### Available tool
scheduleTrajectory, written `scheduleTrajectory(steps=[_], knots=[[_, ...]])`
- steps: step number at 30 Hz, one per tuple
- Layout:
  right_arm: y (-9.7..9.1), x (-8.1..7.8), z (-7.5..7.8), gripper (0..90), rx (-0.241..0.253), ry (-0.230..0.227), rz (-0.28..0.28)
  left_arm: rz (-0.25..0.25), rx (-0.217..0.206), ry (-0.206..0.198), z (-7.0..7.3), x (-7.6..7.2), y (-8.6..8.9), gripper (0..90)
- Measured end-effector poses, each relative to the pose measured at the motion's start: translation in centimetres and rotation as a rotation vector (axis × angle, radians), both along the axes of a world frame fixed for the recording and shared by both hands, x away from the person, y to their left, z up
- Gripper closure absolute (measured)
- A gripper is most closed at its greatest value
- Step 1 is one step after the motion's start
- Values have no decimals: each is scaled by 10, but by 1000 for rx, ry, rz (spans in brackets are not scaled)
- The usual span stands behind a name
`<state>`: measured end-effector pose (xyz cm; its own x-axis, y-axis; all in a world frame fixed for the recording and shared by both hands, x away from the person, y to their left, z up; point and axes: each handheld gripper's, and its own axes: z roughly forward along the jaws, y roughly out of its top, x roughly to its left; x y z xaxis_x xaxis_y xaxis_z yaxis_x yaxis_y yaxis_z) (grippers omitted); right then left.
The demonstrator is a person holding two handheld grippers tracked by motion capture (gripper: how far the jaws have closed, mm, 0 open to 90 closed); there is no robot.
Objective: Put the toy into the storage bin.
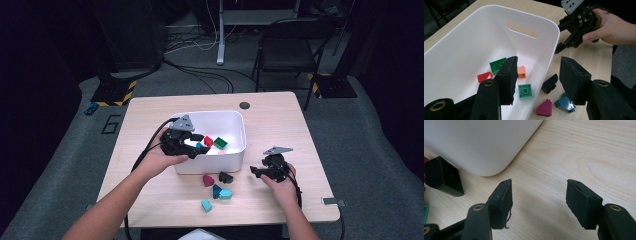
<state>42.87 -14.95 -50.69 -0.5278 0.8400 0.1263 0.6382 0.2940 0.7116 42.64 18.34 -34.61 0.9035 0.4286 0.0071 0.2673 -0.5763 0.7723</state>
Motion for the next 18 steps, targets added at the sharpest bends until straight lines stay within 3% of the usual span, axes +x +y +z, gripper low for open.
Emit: scheduleTrajectory(steps=[4,10,13,18], knots=[[1,-1,0,374,-1,9,1,-3,11,0,-8,-10,4,487],[1,-1,0,375,2,12,-2,-5,-18,16,-19,-23,12,490],[1,0,-1,375,0,4,1,6,5,3,-28,-29,14,490],[0,0,-1,374,-1,1,5,6,-1,32,-45,-36,16,490]])
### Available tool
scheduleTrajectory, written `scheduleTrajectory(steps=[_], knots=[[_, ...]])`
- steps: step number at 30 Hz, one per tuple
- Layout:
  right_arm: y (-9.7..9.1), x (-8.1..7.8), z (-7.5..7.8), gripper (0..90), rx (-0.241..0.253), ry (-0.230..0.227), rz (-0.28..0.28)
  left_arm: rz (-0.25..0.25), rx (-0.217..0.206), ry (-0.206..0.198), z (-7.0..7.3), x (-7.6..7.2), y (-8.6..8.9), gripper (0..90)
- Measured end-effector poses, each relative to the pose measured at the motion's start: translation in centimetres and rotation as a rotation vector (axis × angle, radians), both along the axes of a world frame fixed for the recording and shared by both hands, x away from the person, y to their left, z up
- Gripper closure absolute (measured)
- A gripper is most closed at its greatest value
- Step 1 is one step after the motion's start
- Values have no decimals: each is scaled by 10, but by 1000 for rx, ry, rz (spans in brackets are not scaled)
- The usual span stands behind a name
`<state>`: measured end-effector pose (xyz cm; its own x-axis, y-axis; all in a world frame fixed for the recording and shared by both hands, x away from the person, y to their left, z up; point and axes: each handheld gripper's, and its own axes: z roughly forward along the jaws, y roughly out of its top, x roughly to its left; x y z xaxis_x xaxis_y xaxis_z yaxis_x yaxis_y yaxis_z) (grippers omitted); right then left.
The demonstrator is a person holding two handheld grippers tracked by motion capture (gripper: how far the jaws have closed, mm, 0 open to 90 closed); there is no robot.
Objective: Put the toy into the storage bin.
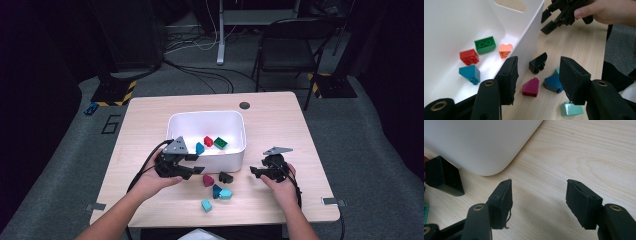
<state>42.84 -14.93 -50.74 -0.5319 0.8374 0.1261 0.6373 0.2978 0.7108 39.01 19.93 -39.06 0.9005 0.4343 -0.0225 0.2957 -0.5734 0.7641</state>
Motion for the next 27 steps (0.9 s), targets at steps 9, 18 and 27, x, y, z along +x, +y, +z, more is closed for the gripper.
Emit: scheduleTrajectory(steps=[9,18,27], knots=[[0,0,0,374,1,1,0,5,-7,17,-26,-11,3,490],[0,-1,0,374,1,4,-3,11,0,37,-49,-19,-1,478],[0,-1,1,375,-2,0,1,-13,10,73,-70,-25,-7,466]])
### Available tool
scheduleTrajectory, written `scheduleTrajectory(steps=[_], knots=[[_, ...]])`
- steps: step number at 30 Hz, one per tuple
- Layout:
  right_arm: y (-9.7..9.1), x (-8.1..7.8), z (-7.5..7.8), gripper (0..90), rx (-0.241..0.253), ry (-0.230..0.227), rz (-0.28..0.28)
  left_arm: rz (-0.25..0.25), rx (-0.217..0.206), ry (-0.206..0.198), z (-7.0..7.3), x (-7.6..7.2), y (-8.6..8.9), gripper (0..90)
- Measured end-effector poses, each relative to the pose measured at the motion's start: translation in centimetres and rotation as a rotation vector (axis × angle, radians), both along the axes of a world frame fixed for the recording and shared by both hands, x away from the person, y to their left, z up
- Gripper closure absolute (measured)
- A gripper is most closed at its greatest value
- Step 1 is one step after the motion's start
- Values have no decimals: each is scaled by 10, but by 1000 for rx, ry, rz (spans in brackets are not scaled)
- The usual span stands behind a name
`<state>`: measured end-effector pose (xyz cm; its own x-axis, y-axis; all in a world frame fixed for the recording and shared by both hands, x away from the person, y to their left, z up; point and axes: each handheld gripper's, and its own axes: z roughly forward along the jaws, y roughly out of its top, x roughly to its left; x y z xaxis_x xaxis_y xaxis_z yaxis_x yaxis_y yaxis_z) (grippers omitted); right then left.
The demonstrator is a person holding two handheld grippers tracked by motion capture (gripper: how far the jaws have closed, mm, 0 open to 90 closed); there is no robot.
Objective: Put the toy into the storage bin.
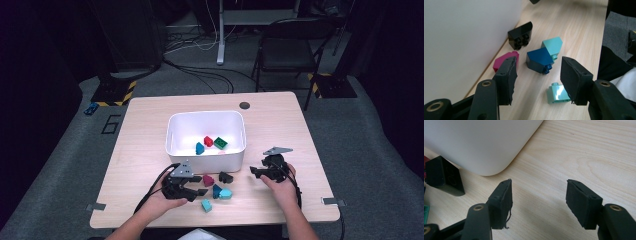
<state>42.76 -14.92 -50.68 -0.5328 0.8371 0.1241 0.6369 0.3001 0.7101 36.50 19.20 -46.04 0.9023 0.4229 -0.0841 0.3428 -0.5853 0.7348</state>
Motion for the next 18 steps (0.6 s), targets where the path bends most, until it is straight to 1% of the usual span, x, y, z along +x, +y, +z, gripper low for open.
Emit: scheduleTrajectory(steps=[7,8,11,13,15,17,18], knots=[[1,0,0,374,2,7,-4,-19,6,21,-12,-5,-6,438],[1,0,0,374,0,6,-1,-22,8,16,-15,-6,-7,435],[0,0,0,374,1,1,0,-35,10,27,-21,-9,-10,421],[0,0,0,374,2,0,-1,-52,18,36,-23,-11,-12,415],[0,0,0,374,1,0,1,-60,17,40,-25,-12,-13,410],[0,0,0,374,3,2,-1,-62,13,49,-27,-13,-13,408],[0,1,-1,374,1,0,0,-58,13,48,-28,-13,-13,407]])
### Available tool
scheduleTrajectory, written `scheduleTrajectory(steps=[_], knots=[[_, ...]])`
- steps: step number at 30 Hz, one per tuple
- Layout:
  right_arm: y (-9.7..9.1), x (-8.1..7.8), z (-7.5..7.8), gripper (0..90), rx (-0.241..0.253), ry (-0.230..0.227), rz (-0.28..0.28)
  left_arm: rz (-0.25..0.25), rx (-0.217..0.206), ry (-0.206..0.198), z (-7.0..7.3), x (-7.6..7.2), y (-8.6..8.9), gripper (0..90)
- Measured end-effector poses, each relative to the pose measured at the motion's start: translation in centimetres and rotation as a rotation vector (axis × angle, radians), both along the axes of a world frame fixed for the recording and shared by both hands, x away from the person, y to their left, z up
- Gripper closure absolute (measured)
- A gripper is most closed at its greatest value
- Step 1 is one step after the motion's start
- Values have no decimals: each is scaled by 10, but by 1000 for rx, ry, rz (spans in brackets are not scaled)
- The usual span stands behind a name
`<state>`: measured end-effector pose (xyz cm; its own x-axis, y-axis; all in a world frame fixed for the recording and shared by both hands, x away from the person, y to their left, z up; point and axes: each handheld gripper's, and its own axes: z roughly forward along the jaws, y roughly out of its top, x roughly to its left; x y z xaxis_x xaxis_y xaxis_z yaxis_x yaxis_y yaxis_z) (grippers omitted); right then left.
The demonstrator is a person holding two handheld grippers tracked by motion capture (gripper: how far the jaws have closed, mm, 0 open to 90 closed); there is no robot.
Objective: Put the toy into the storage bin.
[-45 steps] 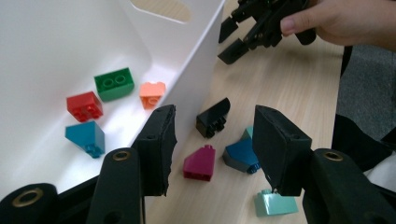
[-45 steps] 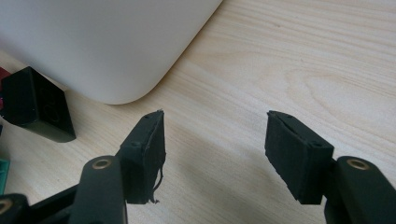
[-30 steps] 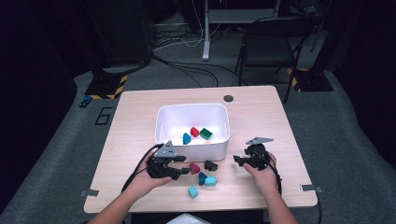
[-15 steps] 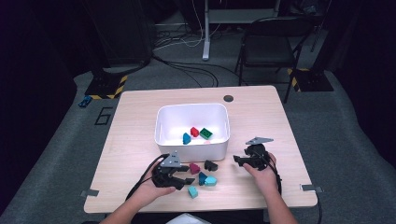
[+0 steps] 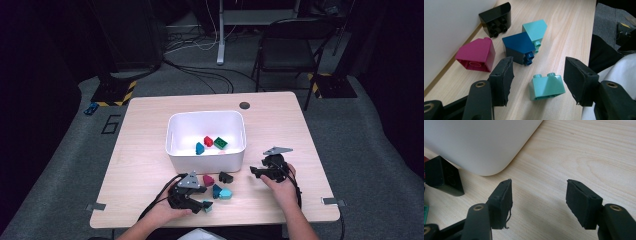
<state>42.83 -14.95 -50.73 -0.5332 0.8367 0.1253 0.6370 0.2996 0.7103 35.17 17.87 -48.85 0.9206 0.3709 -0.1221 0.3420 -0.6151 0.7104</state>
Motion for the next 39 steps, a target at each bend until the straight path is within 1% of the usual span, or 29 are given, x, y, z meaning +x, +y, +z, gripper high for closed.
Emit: scheduleTrajectory(steps=[2,3,6,8,9,14,17,19,22,24,28,29,32,34,36,39], knots=[[1,0,0,374,3,3,-5,-5,-2,8,-2,0,-1,407],[1,0,0,374,3,3,-4,-12,6,12,-3,-1,-1,407],[0,0,0,373,3,3,-3,-13,7,10,-6,-2,-3,407],[0,0,0,374,1,-1,-1,-20,20,5,-8,-3,-4,408],[0,0,0,373,3,0,-1,-24,34,14,-9,-3,-4,413],[0,0,0,372,1,-1,1,-26,49,26,-15,-1,-3,474],[-1,0,0,372,-1,-2,-1,-22,66,33,-18,2,0,512],[-1,1,0,370,1,1,0,-17,64,30,-20,3,1,551],[0,0,0,370,-1,-1,0,-21,68,25,-20,5,2,556],[0,0,0,370,3,4,-3,-17,59,17,-19,6,3,568],[0,1,0,370,2,2,0,-3,61,3,-18,8,5,582],[0,1,0,370,0,3,0,-1,59,8,-18,9,6,582],[0,1,-1,370,1,6,0,6,61,-9,-19,9,6,582],[0,1,-1,370,0,8,-1,3,68,-1,-18,9,6,583],[0,1,-1,370,0,8,-3,1,71,-1,-17,10,6,584],[0,1,-1,370,-2,6,-1,5,67,2,-17,10,6,584]])
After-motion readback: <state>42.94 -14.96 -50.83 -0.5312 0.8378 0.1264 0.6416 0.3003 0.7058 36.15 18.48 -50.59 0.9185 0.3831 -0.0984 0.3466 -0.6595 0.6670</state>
